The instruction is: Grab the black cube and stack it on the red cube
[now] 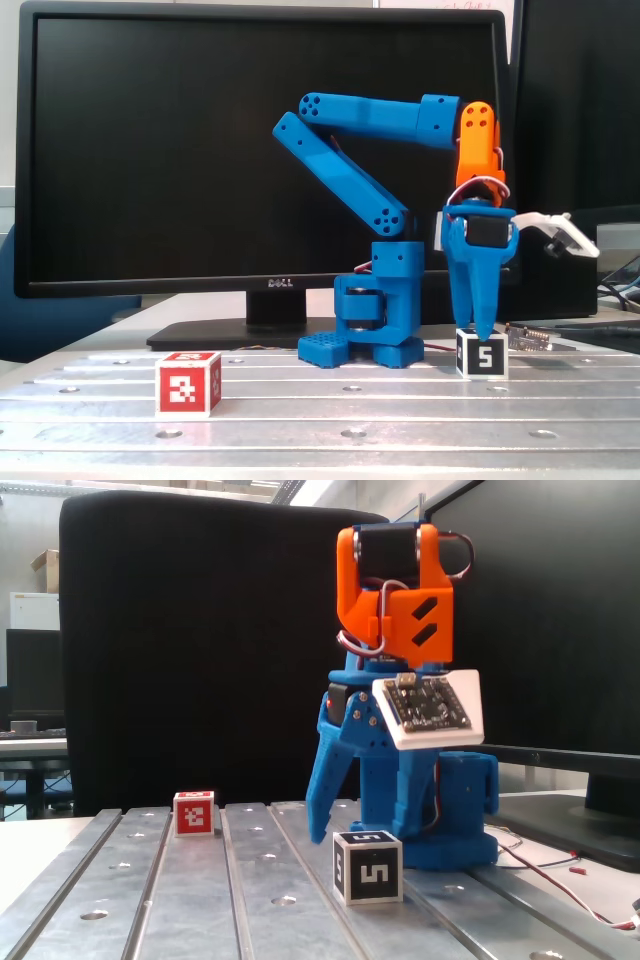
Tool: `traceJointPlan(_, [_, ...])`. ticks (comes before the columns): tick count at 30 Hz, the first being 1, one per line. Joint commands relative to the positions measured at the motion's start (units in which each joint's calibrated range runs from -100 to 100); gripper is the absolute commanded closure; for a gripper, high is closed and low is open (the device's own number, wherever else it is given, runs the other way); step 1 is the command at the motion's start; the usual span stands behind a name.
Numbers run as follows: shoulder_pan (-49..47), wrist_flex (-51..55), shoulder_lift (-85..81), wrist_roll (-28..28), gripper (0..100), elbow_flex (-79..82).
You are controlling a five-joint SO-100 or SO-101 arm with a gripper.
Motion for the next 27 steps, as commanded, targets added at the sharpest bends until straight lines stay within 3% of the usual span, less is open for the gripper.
traceJointPlan(1, [-0.3,-2.0,0.0,-0.1,73,0.9])
traceJointPlan(7, [-0.8,-4.3,0.1,-1.9,73,3.0])
traceJointPlan(13, [-2.8,-7.1,0.1,-3.4,80,4.4])
traceJointPlan(27, [-2.9,-9.9,0.1,-3.4,80,6.3])
